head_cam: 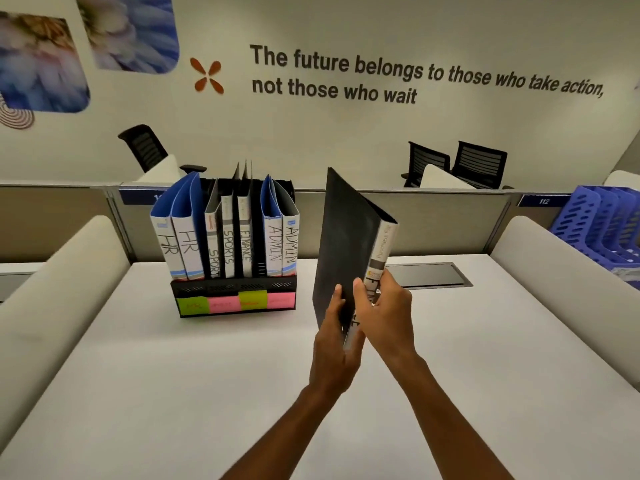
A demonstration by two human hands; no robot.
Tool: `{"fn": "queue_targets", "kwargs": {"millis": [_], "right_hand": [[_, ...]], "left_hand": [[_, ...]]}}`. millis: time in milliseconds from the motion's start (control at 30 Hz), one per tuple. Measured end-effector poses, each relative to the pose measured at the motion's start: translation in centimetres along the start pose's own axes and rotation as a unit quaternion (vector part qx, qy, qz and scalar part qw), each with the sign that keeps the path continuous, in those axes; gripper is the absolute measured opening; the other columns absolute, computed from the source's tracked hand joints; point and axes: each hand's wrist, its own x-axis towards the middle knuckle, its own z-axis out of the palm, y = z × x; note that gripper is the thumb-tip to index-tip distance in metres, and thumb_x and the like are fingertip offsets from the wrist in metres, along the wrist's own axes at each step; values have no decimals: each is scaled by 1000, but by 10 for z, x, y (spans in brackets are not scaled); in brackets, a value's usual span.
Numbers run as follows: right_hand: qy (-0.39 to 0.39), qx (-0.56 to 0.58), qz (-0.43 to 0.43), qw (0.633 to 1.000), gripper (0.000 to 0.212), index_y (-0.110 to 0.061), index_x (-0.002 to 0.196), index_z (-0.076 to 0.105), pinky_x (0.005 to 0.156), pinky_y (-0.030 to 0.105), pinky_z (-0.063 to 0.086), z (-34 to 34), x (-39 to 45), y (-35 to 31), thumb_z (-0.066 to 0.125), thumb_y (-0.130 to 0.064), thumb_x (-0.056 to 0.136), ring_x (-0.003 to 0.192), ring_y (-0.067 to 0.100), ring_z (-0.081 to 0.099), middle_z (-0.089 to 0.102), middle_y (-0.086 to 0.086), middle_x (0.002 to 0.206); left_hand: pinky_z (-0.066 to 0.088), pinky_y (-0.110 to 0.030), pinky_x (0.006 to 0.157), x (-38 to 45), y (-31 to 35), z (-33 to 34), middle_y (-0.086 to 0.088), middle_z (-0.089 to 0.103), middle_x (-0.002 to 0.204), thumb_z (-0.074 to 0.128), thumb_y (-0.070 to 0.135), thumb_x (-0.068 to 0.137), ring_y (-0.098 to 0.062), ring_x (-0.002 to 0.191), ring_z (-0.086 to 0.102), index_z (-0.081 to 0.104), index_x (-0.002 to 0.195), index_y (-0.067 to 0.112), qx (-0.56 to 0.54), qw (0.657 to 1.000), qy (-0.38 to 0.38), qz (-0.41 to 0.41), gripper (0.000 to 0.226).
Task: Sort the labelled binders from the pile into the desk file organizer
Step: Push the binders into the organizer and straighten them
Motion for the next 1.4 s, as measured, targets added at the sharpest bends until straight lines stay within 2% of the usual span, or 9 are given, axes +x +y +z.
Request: {"fn": "queue_targets", "kwargs": {"millis": [67, 133, 300, 567, 667, 833, 1000, 1167, 1400], "right_hand": [[-5, 8, -7, 1000, 18, -25, 101, 53, 68, 1, 41, 1, 2, -9, 63, -32, 89, 79, 9, 60, 61, -7, 102], [-15, 13, -20, 1000, 19, -22, 103, 56, 66, 2, 42, 2, 4, -17, 63, -32, 89, 78, 9, 61, 62, -7, 101], [-42, 32, -36, 998, 21, -19, 106, 58, 61, 0, 43, 19, 7, -37, 64, -30, 89, 71, 3, 60, 60, -9, 101], [-34, 68, -46, 996, 14, -25, 98, 54, 59, -5, 41, 62, 22, -65, 64, -29, 90, 69, -2, 58, 60, -11, 94], [-18, 84, -50, 995, 12, -25, 96, 54, 60, -4, 42, 77, 31, -73, 63, -29, 91, 69, -2, 59, 60, -10, 93], [8, 96, -69, 993, 12, -20, 98, 57, 68, 1, 48, 102, 46, -78, 61, -30, 92, 75, -2, 61, 66, -3, 98], [30, 124, -85, 988, 20, -14, 106, 60, 73, 10, 54, 121, 61, -78, 60, -29, 93, 81, 1, 63, 66, -3, 104], [62, 158, -101, 980, 8, -19, 97, 57, 71, 17, 56, 139, 71, -75, 61, -25, 93, 81, 9, 67, 68, -2, 95], [85, 235, -97, 963, 18, -4, 99, 59, 73, 10, 50, 172, 86, -70, 61, -21, 93, 86, 18, 69, 70, 18, 100]], "left_hand": [[36, -18, 110, 0, -10, -23, 24, 31, 154, 48, 61, 91, -1, 139, 37, 23, 151, 33, 37, 999, 11, 8, 72], [38, -25, 111, -1, -25, -46, 17, 32, 155, 41, 67, 90, -5, 140, 36, 28, 150, 29, 78, 996, 33, 1, 72], [35, -31, 115, 3, -66, -106, 4, 37, 155, 39, 49, 98, -12, 142, 36, 33, 147, 25, 182, 981, 48, -34, 56], [27, -36, 118, 27, -106, -168, -6, 30, 157, 55, 20, 97, -21, 146, 27, 34, 148, 9, 312, 947, 26, -75, 57], [29, -41, 118, 42, -113, -178, -10, 30, 157, 58, 14, 95, -25, 147, 27, 36, 146, 3, 337, 940, 15, -56, 58], [18, -39, 120, 67, -129, -188, -12, 21, 159, 58, 16, 94, -28, 150, 14, 32, 148, 2, 393, 918, -23, -55, 62], [8, -43, 121, 82, -146, -190, -10, 0, 163, 52, 30, 97, -28, 151, -2, 15, 154, 9, 482, 866, -86, -96, 71], [7, -46, 121, 92, -159, -193, -11, -8, 163, 50, 32, 97, -30, 151, -8, 4, 155, 10, 528, 833, -124, -107, 77], [11, -52, 121, 98, -172, -199, -11, -9, 162, 53, 21, 93, -31, 150, -8, 6, 155, 8, 514, 843, -125, -97, 79]]}}
